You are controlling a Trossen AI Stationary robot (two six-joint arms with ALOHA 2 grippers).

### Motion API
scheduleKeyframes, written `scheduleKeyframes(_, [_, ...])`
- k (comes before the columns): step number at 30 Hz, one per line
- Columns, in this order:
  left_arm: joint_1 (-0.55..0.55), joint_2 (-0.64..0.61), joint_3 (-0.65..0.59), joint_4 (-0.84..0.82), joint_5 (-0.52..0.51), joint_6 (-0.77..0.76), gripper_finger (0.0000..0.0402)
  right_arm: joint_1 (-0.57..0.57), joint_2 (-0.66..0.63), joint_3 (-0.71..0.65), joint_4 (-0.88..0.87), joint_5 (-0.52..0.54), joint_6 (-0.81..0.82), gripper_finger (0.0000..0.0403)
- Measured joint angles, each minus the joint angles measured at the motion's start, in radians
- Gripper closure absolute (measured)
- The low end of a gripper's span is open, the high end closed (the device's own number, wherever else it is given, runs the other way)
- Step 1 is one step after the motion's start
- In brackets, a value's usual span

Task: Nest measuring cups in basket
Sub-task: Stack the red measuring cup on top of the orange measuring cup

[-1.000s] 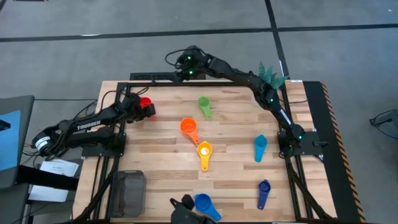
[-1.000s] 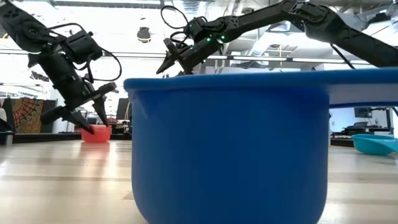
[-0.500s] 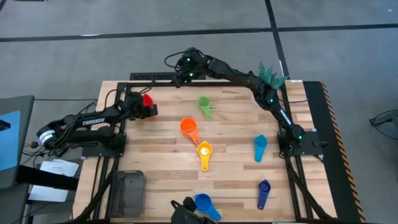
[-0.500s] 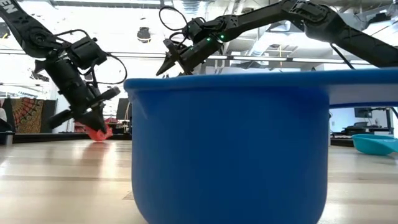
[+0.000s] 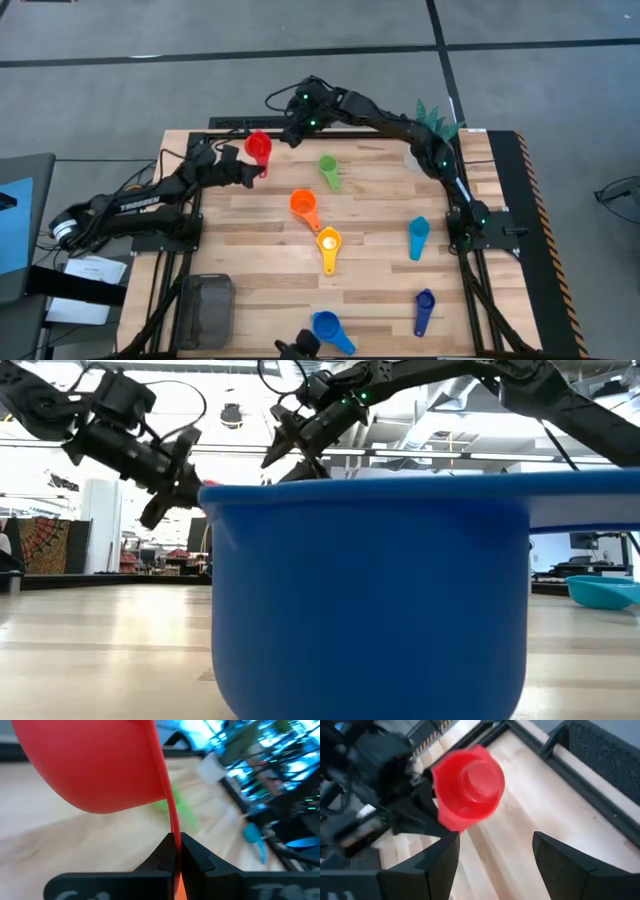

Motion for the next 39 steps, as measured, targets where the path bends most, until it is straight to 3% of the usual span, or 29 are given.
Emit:
scheduleKeyframes(10, [-0.143,0.004,0.000,0.094,-0.083,-0.001,0.0401,0.087,-0.006,0.001,0.045,0.138,-0.008,0.0127])
scheduleKeyframes(18, [-0.219,0.004,0.000,0.164,-0.082,0.019,0.0401,0.114,-0.005,0.001,0.039,0.224,-0.007,0.0145])
scheduleKeyframes(23, [-0.250,0.004,0.000,0.174,-0.084,0.026,0.0401,0.122,-0.005,0.001,0.027,0.266,-0.006,0.0210])
scheduleKeyframes(30, [-0.263,0.004,0.004,0.191,-0.124,-0.054,0.0396,0.127,-0.002,0.001,0.001,0.276,-0.076,0.0378])
scheduleKeyframes(34, [-0.263,-0.011,0.003,0.179,-0.078,-0.075,0.0364,0.133,-0.001,0.003,-0.029,0.280,-0.166,0.0384])
scheduleKeyframes(39, [-0.261,-0.083,0.003,0.091,-0.037,-0.103,0.0310,0.137,-0.003,0.002,-0.236,0.265,-0.278,0.0394])
